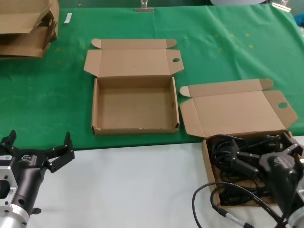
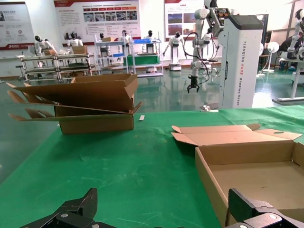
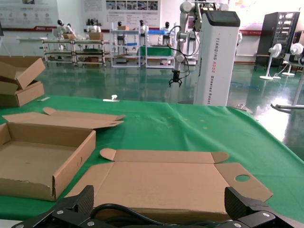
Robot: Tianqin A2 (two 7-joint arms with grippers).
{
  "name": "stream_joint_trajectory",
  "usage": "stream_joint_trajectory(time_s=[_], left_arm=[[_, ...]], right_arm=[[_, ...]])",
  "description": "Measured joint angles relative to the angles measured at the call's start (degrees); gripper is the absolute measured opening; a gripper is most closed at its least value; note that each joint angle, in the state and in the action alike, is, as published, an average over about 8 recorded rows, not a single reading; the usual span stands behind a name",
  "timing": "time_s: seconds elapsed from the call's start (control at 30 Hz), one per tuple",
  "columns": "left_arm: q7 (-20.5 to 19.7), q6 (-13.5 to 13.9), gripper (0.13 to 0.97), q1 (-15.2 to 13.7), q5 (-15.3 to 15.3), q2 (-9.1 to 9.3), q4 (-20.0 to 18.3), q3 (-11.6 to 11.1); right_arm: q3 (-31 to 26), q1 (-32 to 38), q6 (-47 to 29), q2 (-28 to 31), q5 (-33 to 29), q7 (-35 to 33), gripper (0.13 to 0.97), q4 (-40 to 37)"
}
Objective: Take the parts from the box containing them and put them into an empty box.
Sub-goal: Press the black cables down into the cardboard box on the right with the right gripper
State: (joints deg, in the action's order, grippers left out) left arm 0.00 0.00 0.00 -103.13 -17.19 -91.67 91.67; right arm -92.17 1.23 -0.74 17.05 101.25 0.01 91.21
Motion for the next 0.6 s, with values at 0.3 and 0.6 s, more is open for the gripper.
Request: stream_joint_trajectory(time_s=[0.3,0.6], left_arm=[[0.0,0.0,0.966,0.0,0.0,0.0,0.0,0.0],[0.0,0.0,0.966,0.0,0.0,0.0,0.0,0.0]], right_arm=[[0.0,0.0,0.0,0.0,0.0,0.0,0.966,0.0],[-1.8,-2.5,-3.1,4.7,-2.4,-1.6,0.966,1.9]])
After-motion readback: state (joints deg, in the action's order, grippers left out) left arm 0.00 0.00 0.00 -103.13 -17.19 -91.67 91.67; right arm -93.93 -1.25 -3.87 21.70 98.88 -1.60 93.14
